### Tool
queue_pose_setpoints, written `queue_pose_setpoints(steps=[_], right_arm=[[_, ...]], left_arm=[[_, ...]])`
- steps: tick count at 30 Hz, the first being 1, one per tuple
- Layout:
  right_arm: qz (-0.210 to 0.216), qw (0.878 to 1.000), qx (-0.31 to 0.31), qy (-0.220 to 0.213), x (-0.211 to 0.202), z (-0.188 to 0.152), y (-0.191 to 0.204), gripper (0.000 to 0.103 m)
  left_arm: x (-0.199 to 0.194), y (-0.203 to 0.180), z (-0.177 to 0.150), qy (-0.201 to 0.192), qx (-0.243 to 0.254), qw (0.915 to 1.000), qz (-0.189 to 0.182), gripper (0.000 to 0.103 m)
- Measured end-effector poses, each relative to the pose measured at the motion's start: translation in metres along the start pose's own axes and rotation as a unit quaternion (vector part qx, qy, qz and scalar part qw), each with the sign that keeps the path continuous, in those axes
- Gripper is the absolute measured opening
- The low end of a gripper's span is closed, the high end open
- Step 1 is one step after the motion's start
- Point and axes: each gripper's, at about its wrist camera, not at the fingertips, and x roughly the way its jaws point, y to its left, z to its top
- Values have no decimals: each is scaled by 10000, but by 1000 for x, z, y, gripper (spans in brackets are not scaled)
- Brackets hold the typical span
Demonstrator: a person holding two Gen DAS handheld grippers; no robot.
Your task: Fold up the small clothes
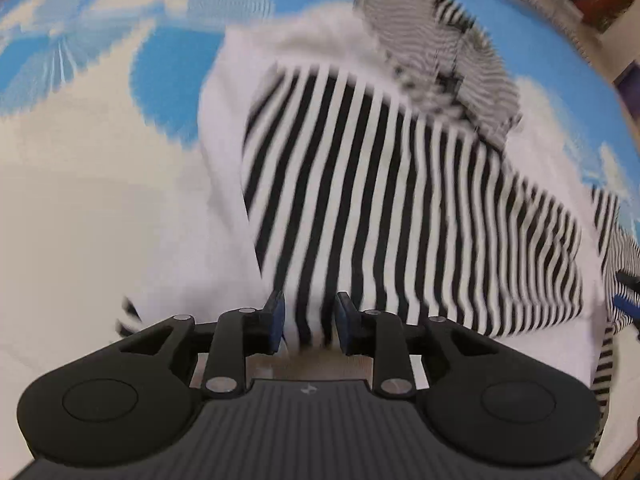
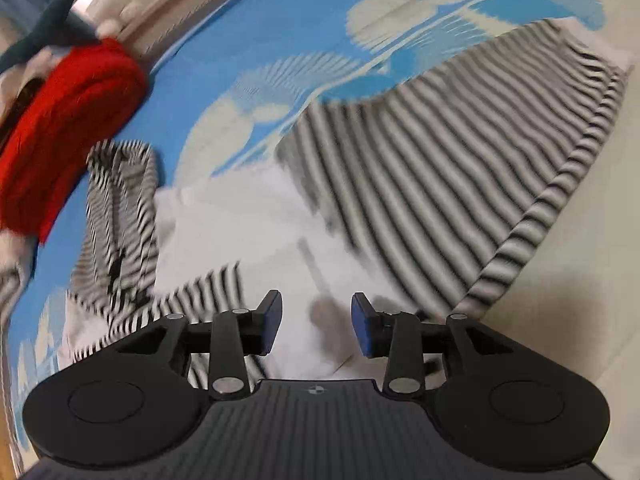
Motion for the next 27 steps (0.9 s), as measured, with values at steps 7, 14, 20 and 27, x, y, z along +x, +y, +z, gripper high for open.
queue_pose_setpoints(steps=[7,14,20,27], right_arm=[[-425,9957,335,-748,-23,47,-56,42],[-937,9825,1200,-1071,-33,83,-148,42],[-897,9709,1924,-1110,-27,98,-199,44],[-876,9693,2038,-1066,-12,100,-203,44]], left_arm=[[-37,-35,8,-687,424,9966,-180,33],[-39,-68,7,-732,695,9944,-318,36],[-32,-70,7,-689,699,9948,-255,36],[-30,-68,9,-676,687,9951,-208,36]])
